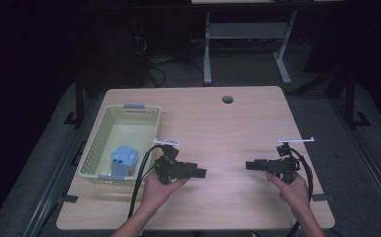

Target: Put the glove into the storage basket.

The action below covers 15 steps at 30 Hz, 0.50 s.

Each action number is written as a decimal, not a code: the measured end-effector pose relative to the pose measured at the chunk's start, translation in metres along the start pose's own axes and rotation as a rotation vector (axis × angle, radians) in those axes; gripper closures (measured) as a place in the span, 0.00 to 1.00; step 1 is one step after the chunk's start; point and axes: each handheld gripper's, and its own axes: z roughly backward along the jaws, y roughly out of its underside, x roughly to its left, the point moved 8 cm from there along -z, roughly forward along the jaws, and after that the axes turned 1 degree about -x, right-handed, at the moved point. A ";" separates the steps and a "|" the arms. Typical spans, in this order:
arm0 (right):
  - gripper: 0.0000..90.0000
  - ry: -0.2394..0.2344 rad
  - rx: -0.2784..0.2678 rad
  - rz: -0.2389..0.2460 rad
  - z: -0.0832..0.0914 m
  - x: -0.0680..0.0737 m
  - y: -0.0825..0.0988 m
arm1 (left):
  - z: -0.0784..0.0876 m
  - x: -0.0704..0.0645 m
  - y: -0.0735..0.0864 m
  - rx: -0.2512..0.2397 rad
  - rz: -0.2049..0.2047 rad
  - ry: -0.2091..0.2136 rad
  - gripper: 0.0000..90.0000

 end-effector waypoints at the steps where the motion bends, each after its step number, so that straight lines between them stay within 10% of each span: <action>1: 0.35 0.001 -0.002 0.000 0.001 0.000 0.002 | -0.001 -0.001 0.001 0.000 -0.006 0.003 0.40; 15: 0.35 0.021 -0.037 0.033 0.011 0.002 0.028 | -0.011 -0.008 0.014 -0.016 -0.067 0.045 0.35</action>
